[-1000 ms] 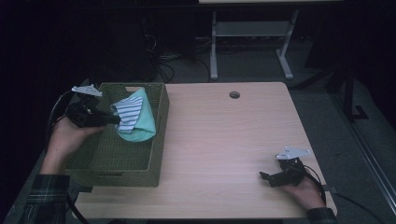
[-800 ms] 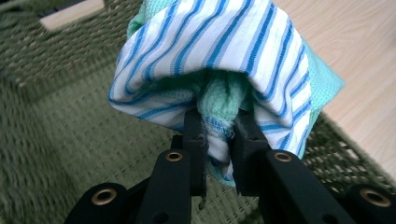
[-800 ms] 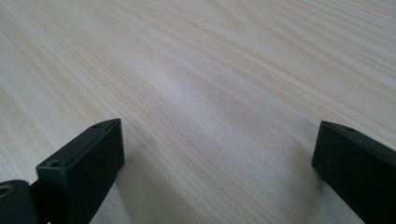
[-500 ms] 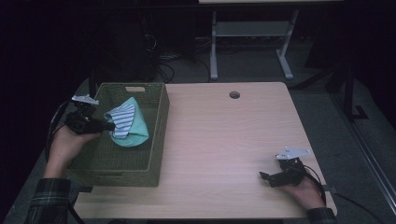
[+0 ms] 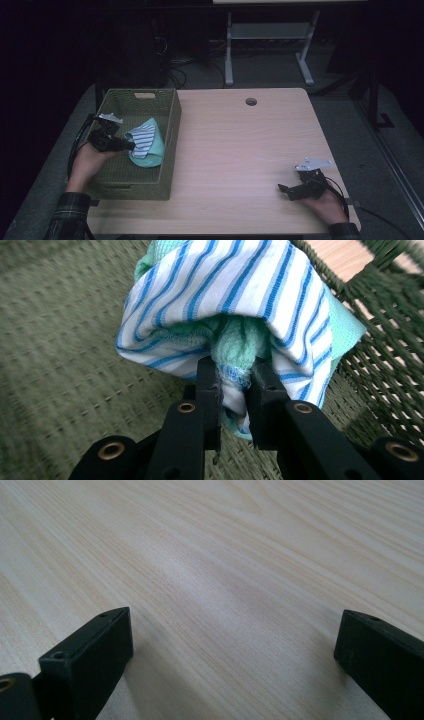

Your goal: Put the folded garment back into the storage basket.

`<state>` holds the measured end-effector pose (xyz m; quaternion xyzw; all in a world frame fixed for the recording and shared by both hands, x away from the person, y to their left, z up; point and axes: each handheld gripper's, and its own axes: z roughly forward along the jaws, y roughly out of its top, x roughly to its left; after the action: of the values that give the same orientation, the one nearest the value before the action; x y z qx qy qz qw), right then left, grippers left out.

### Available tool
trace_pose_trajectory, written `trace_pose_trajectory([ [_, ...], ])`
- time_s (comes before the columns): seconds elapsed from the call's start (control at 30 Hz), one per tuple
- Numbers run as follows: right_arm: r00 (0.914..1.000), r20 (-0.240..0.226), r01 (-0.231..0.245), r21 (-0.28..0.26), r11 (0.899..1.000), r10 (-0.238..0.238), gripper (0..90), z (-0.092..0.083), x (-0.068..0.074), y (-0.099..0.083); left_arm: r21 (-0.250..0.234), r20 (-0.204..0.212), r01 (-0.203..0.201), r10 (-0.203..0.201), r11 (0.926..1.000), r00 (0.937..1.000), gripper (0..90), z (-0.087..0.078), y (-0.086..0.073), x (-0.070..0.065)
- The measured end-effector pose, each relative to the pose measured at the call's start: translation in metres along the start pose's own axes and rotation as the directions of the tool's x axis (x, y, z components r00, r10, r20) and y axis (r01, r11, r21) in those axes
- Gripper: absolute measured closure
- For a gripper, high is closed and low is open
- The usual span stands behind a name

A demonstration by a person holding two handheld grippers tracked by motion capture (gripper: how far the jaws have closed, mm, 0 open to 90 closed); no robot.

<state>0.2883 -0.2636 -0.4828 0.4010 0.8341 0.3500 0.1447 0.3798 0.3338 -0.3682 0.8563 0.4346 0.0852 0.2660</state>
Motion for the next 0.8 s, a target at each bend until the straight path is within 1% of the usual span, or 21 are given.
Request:
trace_pose_trajectory([
  [0.07, 1.0, 0.002, 0.002, -0.002, 1.0, -0.002, 2.0, 0.0, 0.0, 0.0, 0.01, -0.001, 0.003, -0.003, 0.9999, 1.0, 77.2, 0.008, -0.001, 0.0],
  [0.1, 1.0, 0.002, 0.002, -0.002, 1.0, -0.002, 2.0, 0.0, 0.0, 0.0, 0.01, -0.001, 0.003, -0.003, 0.9999, 1.0, 77.2, 0.008, -0.001, 0.0],
  [0.13, 1.0, 0.002, 0.002, -0.001, 1.0, -0.002, 2.0, 0.0, 0.0, 0.0, 0.025, 0.002, 0.0, 0.0, 0.9997, 1.0, 77.2, 0.015, -0.002, 0.0],
  [0.2, 1.0, 0.002, 0.003, -0.002, 1.0, -0.003, 2.0, 0.0, 0.0, 0.0, 0.032, 0.004, 0.01, -0.01, 0.9995, 0.9999, 77.2, 0.02, -0.003, 0.002],
  [0.27, 1.0, 0.001, 0.005, -0.003, 1.0, -0.005, 2.0, 0.0, 0.0, 0.0, 0.048, 0.009, 0.007, -0.007, 0.9988, 0.9999, 77.1, 0.025, -0.004, 0.004],
  [0.3, 1.0, 0.001, 0.005, -0.003, 1.0, -0.005, 2.0, 0.0, 0.0, 0.0, 0.049, 0.015, 0.017, -0.018, 0.9987, 0.9997, 77.0, 0.028, -0.005, 0.005],
  [0.37, 1.0, 0.001, 0.005, -0.003, 1.0, -0.005, 2.0, 0.0, 0.0, 0.0, 0.073, 0.023, 0.005, -0.007, 0.9973, 0.9997, 76.6, 0.03, -0.005, 0.008],
  [0.57, 1.0, 0.001, 0.004, -0.003, 1.0, -0.004, 2.0, 0.0, 0.0, 0.0, 0.084, 0.007, 0.015, -0.015, 0.9963, 0.9999, 74.1, 0.035, -0.006, 0.009],
  [0.63, 1.0, 0.002, 0.003, -0.002, 1.0, -0.003, 2.0, 0.0, 0.0, 0.0, 0.093, 0.009, 0.009, -0.01, 0.9956, 0.9999, 71.3, 0.035, -0.007, 0.01],
  [0.7, 1.0, 0.002, 0.004, -0.002, 1.0, -0.004, 2.0, 0.0, 0.0, 0.0, 0.091, 0.004, 0.011, -0.011, 0.9958, 0.9999, 68.5, 0.036, -0.008, 0.01],
  [0.8, 1.0, 0.0, 0.001, -0.001, 1.0, -0.001, 2.0, 0.0, 0.0, 0.0, 0.076, -0.004, 0.026, -0.026, 0.9967, 0.9997, 62.2, 0.035, -0.008, 0.01],
])
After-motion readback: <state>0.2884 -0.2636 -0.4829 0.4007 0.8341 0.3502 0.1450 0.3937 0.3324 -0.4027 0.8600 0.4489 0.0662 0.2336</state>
